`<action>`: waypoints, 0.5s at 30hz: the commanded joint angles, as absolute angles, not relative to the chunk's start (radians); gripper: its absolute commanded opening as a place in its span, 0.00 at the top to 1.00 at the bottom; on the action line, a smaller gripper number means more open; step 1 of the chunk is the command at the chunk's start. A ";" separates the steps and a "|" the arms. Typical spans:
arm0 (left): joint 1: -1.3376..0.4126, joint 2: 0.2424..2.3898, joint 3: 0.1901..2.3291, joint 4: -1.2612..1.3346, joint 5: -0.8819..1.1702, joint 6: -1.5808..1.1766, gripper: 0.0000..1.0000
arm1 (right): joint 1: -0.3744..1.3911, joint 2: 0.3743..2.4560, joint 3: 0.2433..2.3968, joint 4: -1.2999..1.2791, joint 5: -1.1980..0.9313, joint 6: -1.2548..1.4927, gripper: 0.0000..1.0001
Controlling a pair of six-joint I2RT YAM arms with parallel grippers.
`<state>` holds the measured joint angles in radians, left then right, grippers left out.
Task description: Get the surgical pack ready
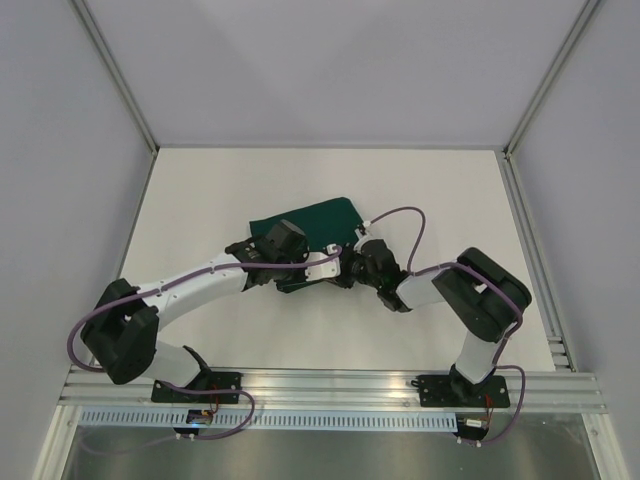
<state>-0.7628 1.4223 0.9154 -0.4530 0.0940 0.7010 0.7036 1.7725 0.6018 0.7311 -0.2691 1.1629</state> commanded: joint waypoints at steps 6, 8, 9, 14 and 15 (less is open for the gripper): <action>-0.767 1.373 0.968 -0.469 0.198 0.699 1.00 | 0.700 1.844 0.667 0.856 -0.196 1.212 0.95; -0.767 1.378 0.965 -0.477 0.199 0.706 1.00 | 0.696 1.873 0.664 0.903 -0.186 1.232 0.96; -0.767 1.374 0.963 -0.480 0.201 0.712 1.00 | 0.696 1.878 0.663 0.931 -0.160 1.232 0.97; -0.767 1.373 0.946 -0.489 0.204 0.732 1.00 | 0.696 1.899 0.644 0.979 -0.068 1.227 0.99; -0.767 1.379 0.943 -0.492 0.203 0.736 1.00 | 0.696 1.902 0.638 1.000 -0.046 1.227 1.00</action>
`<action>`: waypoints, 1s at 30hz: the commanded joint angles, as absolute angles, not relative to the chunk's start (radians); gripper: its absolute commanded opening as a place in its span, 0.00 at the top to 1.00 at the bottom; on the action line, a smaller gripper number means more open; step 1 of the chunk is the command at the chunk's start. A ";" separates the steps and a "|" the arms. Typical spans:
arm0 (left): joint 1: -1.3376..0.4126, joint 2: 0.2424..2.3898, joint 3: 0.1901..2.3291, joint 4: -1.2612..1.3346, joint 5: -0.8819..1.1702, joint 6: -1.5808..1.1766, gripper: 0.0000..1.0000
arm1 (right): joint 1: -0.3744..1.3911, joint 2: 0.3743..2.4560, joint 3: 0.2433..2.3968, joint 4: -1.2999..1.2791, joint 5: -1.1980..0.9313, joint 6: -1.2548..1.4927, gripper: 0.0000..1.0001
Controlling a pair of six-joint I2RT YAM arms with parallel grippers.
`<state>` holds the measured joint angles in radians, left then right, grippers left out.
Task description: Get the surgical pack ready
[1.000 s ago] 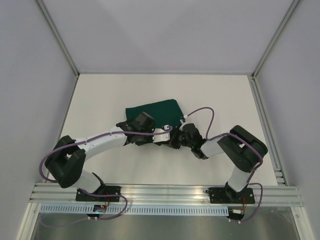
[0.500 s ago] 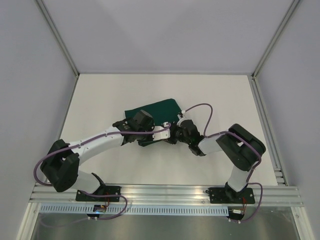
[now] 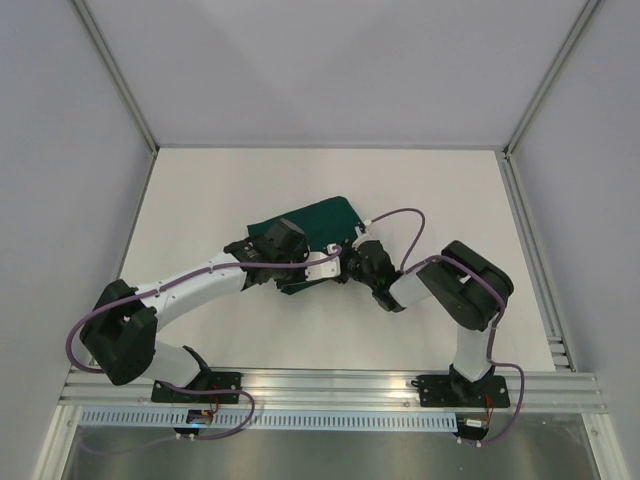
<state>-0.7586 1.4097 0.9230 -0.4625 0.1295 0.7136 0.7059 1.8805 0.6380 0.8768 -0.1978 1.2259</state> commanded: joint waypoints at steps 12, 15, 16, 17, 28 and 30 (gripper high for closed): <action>-0.767 1.384 0.891 -0.505 0.179 0.788 1.00 | 0.677 1.913 0.566 1.063 0.107 1.264 1.00; -0.767 1.396 0.874 -0.503 0.175 0.801 1.00 | 0.660 1.861 0.531 1.030 0.123 1.253 0.99; -0.767 1.400 0.871 -0.502 0.167 0.804 1.00 | 0.649 1.829 0.511 1.014 0.121 1.247 1.00; -0.767 1.407 0.870 -0.505 0.164 0.805 1.00 | 0.644 1.810 0.500 0.990 0.121 1.240 1.00; -0.767 1.425 0.891 -0.546 0.152 0.822 0.68 | 0.577 1.432 0.356 0.630 0.029 1.114 1.00; -0.767 1.422 0.909 -0.575 0.166 0.822 0.67 | 0.575 1.356 0.353 0.556 0.038 1.077 0.99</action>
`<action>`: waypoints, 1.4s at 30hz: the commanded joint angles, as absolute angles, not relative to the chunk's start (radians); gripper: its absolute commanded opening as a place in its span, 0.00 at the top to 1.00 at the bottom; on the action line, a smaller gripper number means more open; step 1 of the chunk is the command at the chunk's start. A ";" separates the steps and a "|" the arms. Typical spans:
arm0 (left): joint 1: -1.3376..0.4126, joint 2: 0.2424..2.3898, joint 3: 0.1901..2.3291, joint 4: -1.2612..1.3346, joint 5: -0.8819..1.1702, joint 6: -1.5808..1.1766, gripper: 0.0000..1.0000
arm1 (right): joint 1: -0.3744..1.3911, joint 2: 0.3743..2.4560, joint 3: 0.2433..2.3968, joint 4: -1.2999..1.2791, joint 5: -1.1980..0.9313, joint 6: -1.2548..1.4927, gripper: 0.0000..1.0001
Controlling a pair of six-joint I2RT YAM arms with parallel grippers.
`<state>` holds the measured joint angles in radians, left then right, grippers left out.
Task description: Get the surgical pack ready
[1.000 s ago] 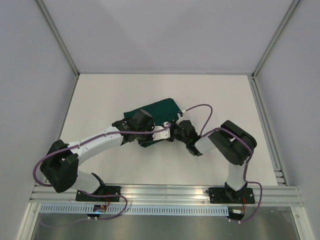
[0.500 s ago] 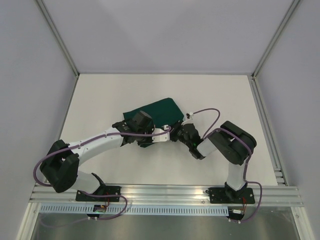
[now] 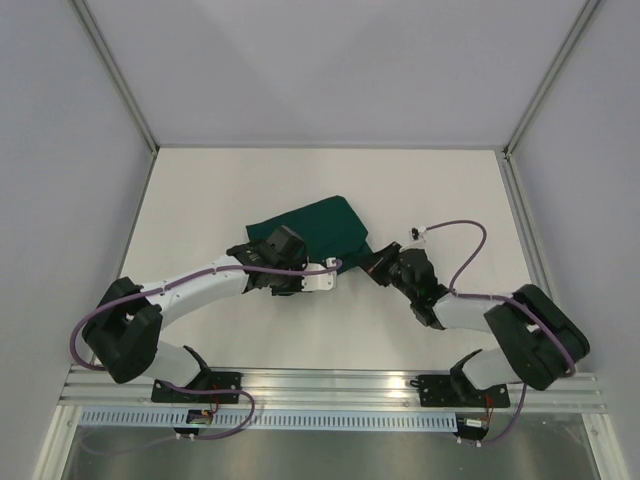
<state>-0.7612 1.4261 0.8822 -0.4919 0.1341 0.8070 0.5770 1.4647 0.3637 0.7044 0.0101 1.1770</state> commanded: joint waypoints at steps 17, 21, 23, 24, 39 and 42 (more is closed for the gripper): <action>-0.765 1.481 1.181 -0.649 0.331 0.644 0.51 | 0.575 1.483 0.837 0.262 -0.126 0.695 1.00; -0.765 1.563 1.170 -0.566 0.242 0.643 0.58 | 0.577 1.609 0.828 0.288 -0.139 0.729 1.00; -0.765 1.595 1.160 -0.580 0.267 0.666 0.61 | 0.575 1.626 0.755 0.345 -0.162 0.762 1.00; -0.765 1.603 1.151 -0.595 0.317 0.673 0.62 | 0.578 1.632 0.726 0.369 -0.169 0.776 1.00; -0.765 1.606 1.058 -0.626 0.334 0.710 0.68 | 0.578 1.433 0.589 0.286 -0.090 0.743 1.00; -0.765 1.580 1.083 -0.644 0.347 0.706 0.62 | 0.578 1.358 0.620 0.169 -0.077 0.707 1.00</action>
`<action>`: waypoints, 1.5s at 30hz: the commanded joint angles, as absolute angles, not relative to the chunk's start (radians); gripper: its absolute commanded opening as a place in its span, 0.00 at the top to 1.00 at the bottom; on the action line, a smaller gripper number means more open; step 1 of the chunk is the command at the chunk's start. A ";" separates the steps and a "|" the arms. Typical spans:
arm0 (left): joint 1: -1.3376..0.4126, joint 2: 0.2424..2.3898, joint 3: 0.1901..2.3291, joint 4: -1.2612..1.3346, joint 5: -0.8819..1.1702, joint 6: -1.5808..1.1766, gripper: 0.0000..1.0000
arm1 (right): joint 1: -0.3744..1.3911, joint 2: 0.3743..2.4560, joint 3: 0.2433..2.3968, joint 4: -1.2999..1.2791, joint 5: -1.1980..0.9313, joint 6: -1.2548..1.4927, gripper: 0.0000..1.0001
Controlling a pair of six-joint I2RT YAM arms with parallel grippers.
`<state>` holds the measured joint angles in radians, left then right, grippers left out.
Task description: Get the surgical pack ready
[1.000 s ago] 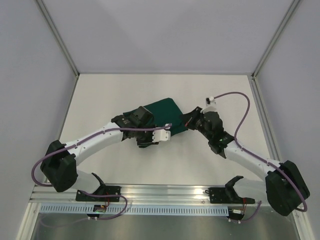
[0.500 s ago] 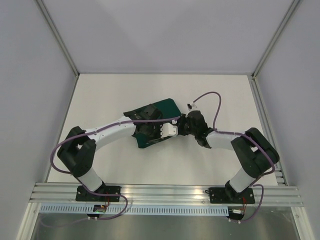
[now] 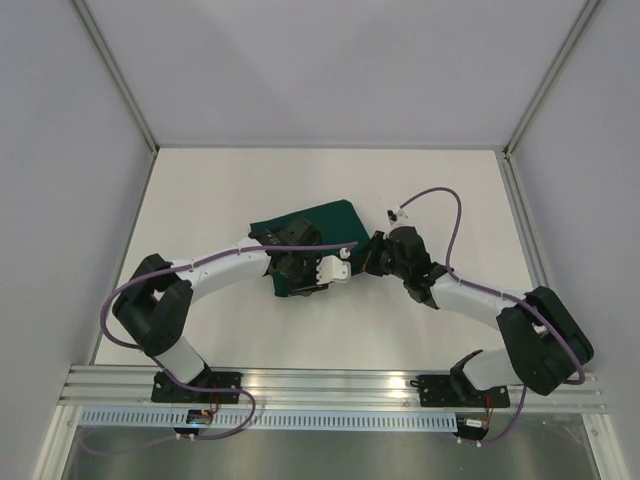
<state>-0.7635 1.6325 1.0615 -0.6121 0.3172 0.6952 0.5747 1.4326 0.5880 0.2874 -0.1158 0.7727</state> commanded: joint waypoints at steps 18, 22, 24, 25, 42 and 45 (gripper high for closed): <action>-0.589 1.382 1.062 -0.683 0.314 0.624 0.58 | 0.350 1.614 0.865 0.073 -0.327 0.597 0.38; -0.525 1.329 0.999 -0.670 0.333 0.620 0.58 | 0.344 1.684 0.827 0.173 -0.357 0.656 0.60; -0.491 1.306 0.983 -0.669 0.334 0.618 0.58 | 0.333 1.698 0.807 0.212 -0.376 0.690 0.67; -0.453 1.284 0.970 -0.667 0.336 0.614 0.58 | 0.330 1.704 0.787 0.242 -0.386 0.702 0.76; -0.169 1.114 0.894 -0.686 0.361 0.591 0.58 | -0.115 1.464 0.508 0.198 -0.314 0.732 1.00; -0.152 1.114 0.891 -0.675 0.356 0.584 0.58 | -0.245 1.463 0.555 0.089 -0.330 0.657 0.99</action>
